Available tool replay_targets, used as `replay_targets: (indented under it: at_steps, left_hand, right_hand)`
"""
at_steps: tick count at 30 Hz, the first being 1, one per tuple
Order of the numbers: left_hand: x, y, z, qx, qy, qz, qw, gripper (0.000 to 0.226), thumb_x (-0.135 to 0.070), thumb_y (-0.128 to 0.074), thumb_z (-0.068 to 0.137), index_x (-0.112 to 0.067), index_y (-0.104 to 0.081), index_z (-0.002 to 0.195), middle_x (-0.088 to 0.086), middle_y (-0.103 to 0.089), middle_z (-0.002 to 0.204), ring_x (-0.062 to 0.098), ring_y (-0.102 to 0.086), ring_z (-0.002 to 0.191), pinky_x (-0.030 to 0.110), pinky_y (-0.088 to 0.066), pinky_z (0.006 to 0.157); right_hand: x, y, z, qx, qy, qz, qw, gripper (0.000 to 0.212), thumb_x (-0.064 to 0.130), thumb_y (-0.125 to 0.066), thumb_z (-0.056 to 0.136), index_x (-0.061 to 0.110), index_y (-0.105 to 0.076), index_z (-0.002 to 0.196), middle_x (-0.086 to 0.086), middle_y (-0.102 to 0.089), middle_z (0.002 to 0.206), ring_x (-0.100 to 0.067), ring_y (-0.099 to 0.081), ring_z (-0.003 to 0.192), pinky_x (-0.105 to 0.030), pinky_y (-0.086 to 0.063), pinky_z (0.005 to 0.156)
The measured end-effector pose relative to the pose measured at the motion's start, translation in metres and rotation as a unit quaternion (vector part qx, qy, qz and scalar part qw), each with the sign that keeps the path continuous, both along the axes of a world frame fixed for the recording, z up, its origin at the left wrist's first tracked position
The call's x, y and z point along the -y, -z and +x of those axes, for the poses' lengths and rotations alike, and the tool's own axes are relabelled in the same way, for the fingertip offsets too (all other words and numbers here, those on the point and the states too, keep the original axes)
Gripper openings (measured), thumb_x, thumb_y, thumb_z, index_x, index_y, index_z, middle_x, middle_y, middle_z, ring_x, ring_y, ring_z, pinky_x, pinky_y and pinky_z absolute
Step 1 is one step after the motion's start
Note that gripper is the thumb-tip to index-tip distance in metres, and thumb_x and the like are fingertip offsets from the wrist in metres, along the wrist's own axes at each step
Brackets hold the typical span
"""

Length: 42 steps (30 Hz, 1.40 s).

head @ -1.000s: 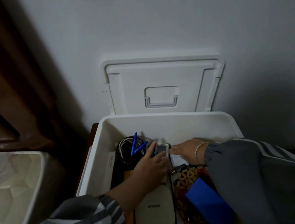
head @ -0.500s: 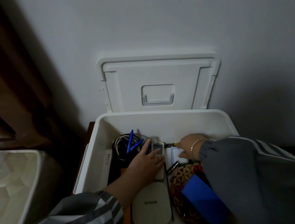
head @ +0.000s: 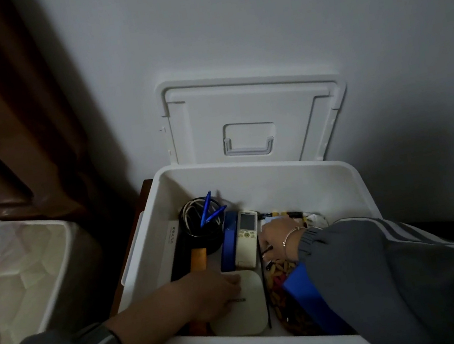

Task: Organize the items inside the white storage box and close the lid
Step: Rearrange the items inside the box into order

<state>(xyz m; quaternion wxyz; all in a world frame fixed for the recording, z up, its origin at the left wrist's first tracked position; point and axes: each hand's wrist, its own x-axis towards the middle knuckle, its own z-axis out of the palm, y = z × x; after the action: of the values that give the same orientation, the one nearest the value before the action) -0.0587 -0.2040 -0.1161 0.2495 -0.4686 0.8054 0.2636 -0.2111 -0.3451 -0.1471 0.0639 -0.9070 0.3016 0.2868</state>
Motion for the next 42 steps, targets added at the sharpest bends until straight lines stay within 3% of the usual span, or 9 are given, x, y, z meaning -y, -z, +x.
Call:
replay_targets:
  at_steps: [7, 10, 14, 20, 22, 26, 32, 38, 42]
  left_hand:
    - [0.001, -0.007, 0.0, -0.006, -0.03, 0.022, 0.999, 0.034, -0.024, -0.038, 0.101, -0.009, -0.048, 0.131, 0.004, -0.033, 0.15, 0.03, -0.046, 0.125, 0.04, -0.041, 0.097]
    - [0.003, -0.003, -0.003, -0.019, -0.08, 0.029, 0.996, 0.036, -0.025, -0.041, 0.101, -0.008, -0.049, 0.131, 0.007, -0.039, 0.148, 0.028, -0.044, 0.129, 0.039, -0.039, 0.102]
    - [0.016, -0.003, -0.014, -0.135, -0.232, 0.047, 0.962, 0.05, -0.036, -0.046, 0.098, -0.015, -0.04, 0.144, 0.006, -0.041, 0.148, 0.023, -0.041, 0.134, 0.034, -0.037, 0.108]
    - [0.044, 0.0, -0.066, -0.276, -0.32, 0.038, 0.906, 0.059, -0.045, -0.062, 0.089, -0.013, -0.047, 0.137, 0.006, -0.05, 0.138, 0.022, -0.049, 0.124, 0.03, -0.043, 0.099]
    - [0.05, 0.002, -0.082, -0.266, -0.272, 0.037, 0.924, 0.072, -0.05, -0.069, 0.08, -0.013, -0.044, 0.136, 0.006, -0.047, 0.135, 0.025, -0.048, 0.122, 0.039, -0.044, 0.101]
    - [0.055, 0.009, -0.103, -0.141, -0.09, -0.021, 0.986, 0.092, -0.053, -0.076, 0.07, -0.022, -0.028, 0.142, 0.004, -0.033, 0.139, 0.026, -0.032, 0.127, 0.05, -0.029, 0.106]
    - [0.056, 0.006, -0.097, -0.088, 0.053, -0.161, 0.982, 0.078, -0.048, -0.073, 0.075, -0.018, -0.037, 0.138, 0.005, -0.043, 0.131, 0.025, -0.041, 0.12, 0.051, -0.021, 0.104]
    - [0.037, -0.034, -0.056, -0.251, -0.145, -0.146, 0.946, 0.061, -0.063, -0.073, 0.063, -0.035, -0.05, 0.112, -0.017, -0.055, 0.106, 0.001, -0.053, 0.098, 0.029, -0.03, 0.098]
    - [0.016, -0.065, -0.004, -0.347, -0.365, -0.111, 0.857, 0.053, -0.066, -0.076, 0.053, -0.038, -0.06, 0.095, -0.016, -0.065, 0.089, -0.006, -0.061, 0.081, 0.008, -0.044, 0.066]
  right_hand:
    - [0.006, -0.005, 0.018, -0.102, 0.013, 0.03, 0.994, 0.037, 0.035, -0.059, 0.089, 0.008, -0.066, 0.112, -0.008, -0.064, 0.115, -0.028, -0.059, 0.107, -0.034, -0.046, 0.077]
    - [0.011, -0.021, 0.013, -0.025, 0.07, 0.08, 0.994, 0.028, 0.028, -0.063, 0.089, 0.009, -0.068, 0.109, -0.007, -0.067, 0.115, -0.025, -0.061, 0.107, -0.029, -0.046, 0.083]
    - [0.019, -0.063, -0.015, 0.119, 0.171, 0.053, 0.977, 0.018, 0.026, -0.064, 0.087, 0.014, -0.067, 0.1, -0.004, -0.067, 0.108, -0.022, -0.061, 0.101, -0.028, -0.044, 0.087]
    - [0.026, -0.101, -0.075, 0.345, 0.307, 0.017, 0.887, 0.009, 0.017, -0.071, 0.081, 0.013, -0.063, 0.081, 0.001, -0.062, 0.074, -0.016, -0.06, 0.072, -0.021, -0.044, 0.068]
    - [0.025, -0.102, -0.088, 0.389, 0.333, 0.014, 0.859, 0.013, 0.016, -0.071, 0.08, 0.019, -0.059, 0.075, 0.004, -0.06, 0.068, -0.016, -0.059, 0.066, -0.021, -0.045, 0.065]
    - [0.021, -0.096, -0.103, 0.453, 0.363, 0.011, 0.814, 0.018, 0.014, -0.072, 0.079, 0.023, -0.058, 0.072, -0.001, -0.064, 0.074, -0.021, -0.061, 0.069, -0.03, -0.051, 0.072]
    - [0.016, -0.086, -0.105, 0.521, 0.388, 0.006, 0.76, 0.011, 0.012, -0.07, 0.081, 0.018, -0.062, 0.078, 0.002, -0.063, 0.071, -0.019, -0.064, 0.07, -0.026, -0.051, 0.07]
    - [0.017, -0.085, -0.106, 0.576, 0.419, 0.036, 0.701, 0.021, 0.006, -0.068, 0.082, 0.023, -0.058, 0.073, 0.002, -0.064, 0.066, -0.014, -0.061, 0.06, -0.03, -0.05, 0.067]
    - [0.014, -0.088, -0.103, 0.56, 0.428, 0.029, 0.709, 0.02, 0.013, -0.071, 0.08, 0.026, -0.058, 0.07, -0.004, -0.065, 0.072, -0.022, -0.064, 0.068, -0.032, -0.053, 0.07]
